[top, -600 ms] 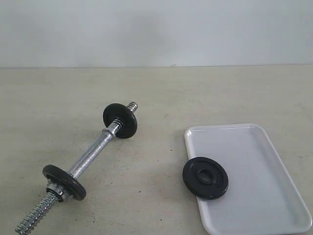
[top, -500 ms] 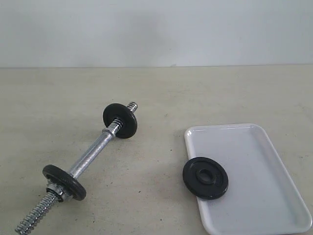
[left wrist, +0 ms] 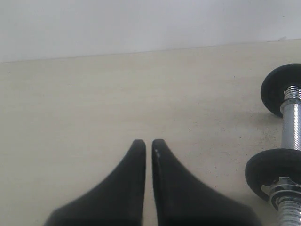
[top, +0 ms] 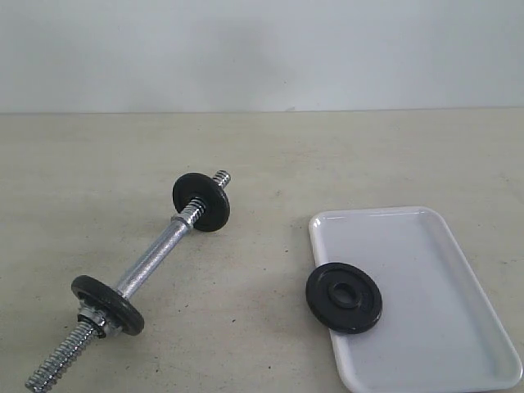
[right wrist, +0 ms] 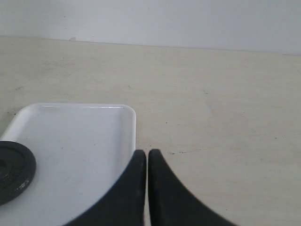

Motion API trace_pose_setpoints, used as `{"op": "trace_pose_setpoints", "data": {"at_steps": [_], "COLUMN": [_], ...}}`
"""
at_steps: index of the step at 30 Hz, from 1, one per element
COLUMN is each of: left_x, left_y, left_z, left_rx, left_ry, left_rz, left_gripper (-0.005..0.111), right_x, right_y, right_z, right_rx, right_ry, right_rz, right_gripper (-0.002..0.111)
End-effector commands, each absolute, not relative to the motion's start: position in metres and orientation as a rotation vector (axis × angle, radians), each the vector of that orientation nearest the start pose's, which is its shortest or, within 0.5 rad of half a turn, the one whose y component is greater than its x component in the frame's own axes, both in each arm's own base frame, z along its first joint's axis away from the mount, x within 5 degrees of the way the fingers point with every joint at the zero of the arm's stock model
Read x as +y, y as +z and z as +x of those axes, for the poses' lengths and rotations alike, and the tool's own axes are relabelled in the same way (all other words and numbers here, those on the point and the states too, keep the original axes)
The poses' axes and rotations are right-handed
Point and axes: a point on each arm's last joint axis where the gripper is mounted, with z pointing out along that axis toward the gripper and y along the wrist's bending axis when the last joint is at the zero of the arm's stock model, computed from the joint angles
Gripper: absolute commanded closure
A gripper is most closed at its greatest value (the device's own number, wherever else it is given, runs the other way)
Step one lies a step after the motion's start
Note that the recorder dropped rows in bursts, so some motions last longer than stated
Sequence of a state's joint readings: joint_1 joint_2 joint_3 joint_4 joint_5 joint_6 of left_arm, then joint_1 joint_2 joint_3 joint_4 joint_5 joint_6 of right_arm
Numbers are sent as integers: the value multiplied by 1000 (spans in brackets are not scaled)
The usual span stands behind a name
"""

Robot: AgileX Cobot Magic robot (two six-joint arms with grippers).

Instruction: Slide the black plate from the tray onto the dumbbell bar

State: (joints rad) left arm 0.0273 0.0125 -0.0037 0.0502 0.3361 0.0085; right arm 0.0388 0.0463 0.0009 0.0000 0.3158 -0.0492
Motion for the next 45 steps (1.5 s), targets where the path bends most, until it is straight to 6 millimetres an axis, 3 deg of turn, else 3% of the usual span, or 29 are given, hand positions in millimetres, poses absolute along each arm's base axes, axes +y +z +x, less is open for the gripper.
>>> {"op": "trace_pose_setpoints", "data": {"at_steps": [1,12,18,24,26,28,33,40,45], "left_x": [3,3,2,0,0,-1,-1,-2,-2], "left_y": [183,189,217,244,250,256,267,268,261], "left_z": [54,55,56,49,45,42,33,32,39], "left_rx": [1820,1755,1449,1134,1060,988,828,806,921], "left_ry": [60,74,73,65,19,-72,-98,-149,79], "left_rz": [-1,18,24,25,0,-45,-39,-58,53], "left_gripper": [102,102,102,102,102,102,102,102,102], "right_x": [2,2,2,3,2,-1,-12,-19,-32], "right_y": [183,189,204,231,240,249,263,276,280], "right_z": [57,58,60,57,54,50,40,26,19], "right_rx": [1834,1763,1594,1294,1192,1085,896,665,530], "right_ry": [-15,-18,-18,-20,-98,-49,33,99,350], "right_rz": [-89,-90,-82,-71,-119,-37,157,245,476], "right_gripper": [109,109,109,109,109,109,109,109,109]}}
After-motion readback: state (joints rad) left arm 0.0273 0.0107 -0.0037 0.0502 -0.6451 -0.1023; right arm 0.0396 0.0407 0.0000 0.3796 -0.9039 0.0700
